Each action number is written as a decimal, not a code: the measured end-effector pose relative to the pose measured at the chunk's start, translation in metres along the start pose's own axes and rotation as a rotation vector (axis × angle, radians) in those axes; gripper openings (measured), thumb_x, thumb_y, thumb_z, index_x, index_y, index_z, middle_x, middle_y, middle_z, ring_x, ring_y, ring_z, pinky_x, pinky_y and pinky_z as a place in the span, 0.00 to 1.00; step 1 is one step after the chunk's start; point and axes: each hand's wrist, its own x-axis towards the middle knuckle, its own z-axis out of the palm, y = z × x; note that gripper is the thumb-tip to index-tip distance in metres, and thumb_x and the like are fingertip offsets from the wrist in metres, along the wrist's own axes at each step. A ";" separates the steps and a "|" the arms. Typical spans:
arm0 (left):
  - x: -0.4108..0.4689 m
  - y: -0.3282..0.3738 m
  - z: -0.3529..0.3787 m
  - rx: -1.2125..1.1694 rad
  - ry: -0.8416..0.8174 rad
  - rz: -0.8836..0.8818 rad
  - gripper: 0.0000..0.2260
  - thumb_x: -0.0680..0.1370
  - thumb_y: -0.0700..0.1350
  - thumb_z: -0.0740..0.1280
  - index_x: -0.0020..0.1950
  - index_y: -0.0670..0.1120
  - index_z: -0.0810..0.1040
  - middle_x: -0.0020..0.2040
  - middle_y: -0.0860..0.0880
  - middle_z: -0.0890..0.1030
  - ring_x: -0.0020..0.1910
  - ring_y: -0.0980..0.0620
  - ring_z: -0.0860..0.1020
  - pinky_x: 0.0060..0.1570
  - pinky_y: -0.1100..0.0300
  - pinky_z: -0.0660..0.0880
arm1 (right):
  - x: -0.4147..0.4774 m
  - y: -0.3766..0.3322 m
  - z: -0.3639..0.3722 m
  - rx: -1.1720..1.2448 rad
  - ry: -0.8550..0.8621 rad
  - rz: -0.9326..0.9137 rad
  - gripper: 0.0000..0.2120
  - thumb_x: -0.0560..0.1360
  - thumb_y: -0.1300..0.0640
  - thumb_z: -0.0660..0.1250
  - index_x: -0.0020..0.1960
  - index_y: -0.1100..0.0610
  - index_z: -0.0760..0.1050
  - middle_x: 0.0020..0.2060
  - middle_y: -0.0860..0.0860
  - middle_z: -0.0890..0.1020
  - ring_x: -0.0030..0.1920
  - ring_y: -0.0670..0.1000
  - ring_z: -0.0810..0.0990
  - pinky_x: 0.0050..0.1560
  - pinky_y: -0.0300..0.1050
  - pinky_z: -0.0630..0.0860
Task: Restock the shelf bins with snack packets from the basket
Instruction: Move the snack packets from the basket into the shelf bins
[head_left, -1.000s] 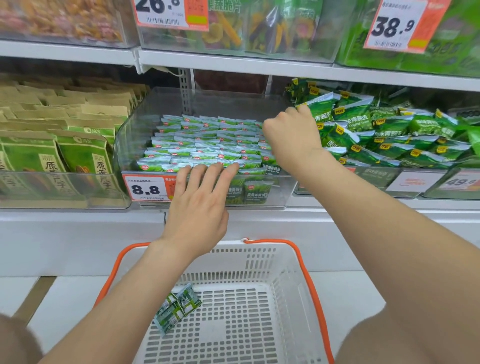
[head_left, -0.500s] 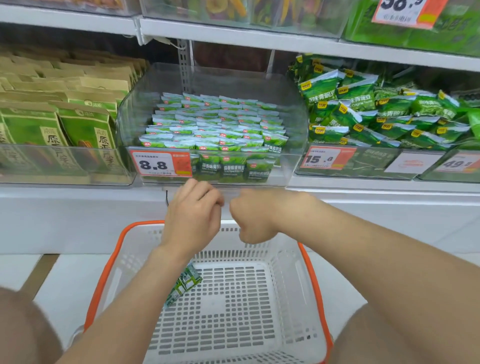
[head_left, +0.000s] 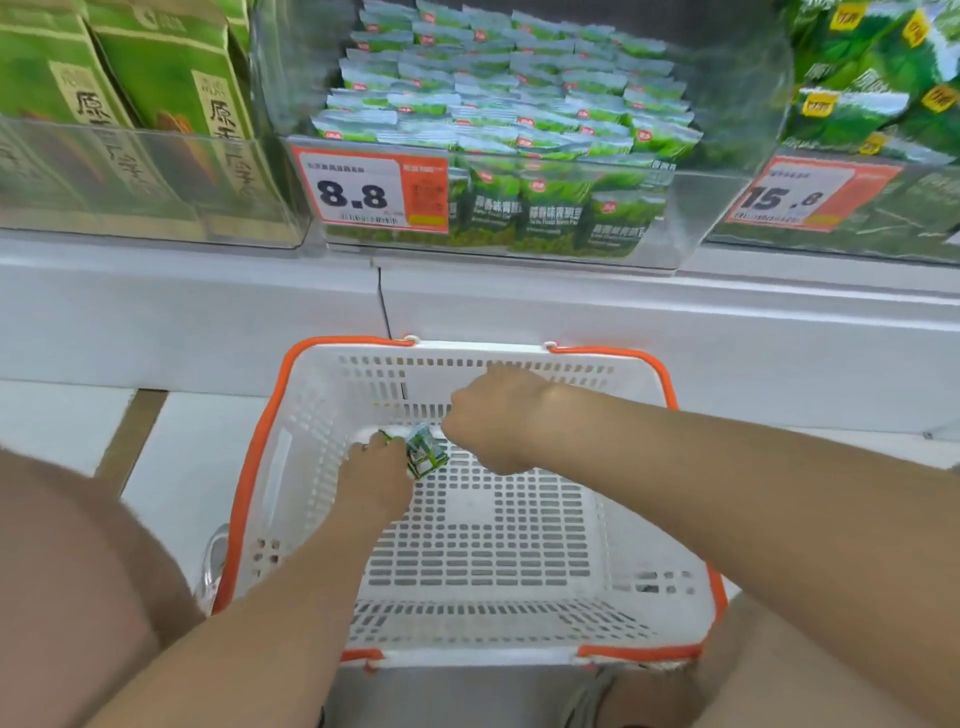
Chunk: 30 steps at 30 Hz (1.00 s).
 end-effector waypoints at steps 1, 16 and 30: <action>0.006 -0.005 0.011 -0.010 -0.039 -0.032 0.17 0.82 0.46 0.65 0.71 0.48 0.70 0.71 0.44 0.68 0.68 0.37 0.70 0.64 0.42 0.75 | 0.004 0.001 0.001 -0.001 -0.008 0.000 0.06 0.79 0.64 0.64 0.46 0.54 0.73 0.39 0.50 0.67 0.35 0.50 0.72 0.41 0.48 0.77; 0.043 -0.026 0.059 -0.060 0.056 -0.038 0.24 0.76 0.47 0.77 0.69 0.48 0.72 0.67 0.44 0.71 0.63 0.42 0.73 0.61 0.50 0.73 | 0.024 0.011 0.013 0.016 -0.086 -0.010 0.13 0.80 0.64 0.63 0.39 0.53 0.65 0.39 0.50 0.67 0.34 0.50 0.71 0.39 0.47 0.75; 0.019 -0.022 0.048 -0.084 -0.071 -0.018 0.21 0.77 0.43 0.74 0.64 0.50 0.67 0.63 0.44 0.70 0.58 0.41 0.73 0.54 0.47 0.78 | -0.001 0.007 0.006 0.069 -0.035 0.044 0.14 0.79 0.66 0.62 0.38 0.54 0.64 0.38 0.50 0.67 0.33 0.50 0.70 0.32 0.45 0.68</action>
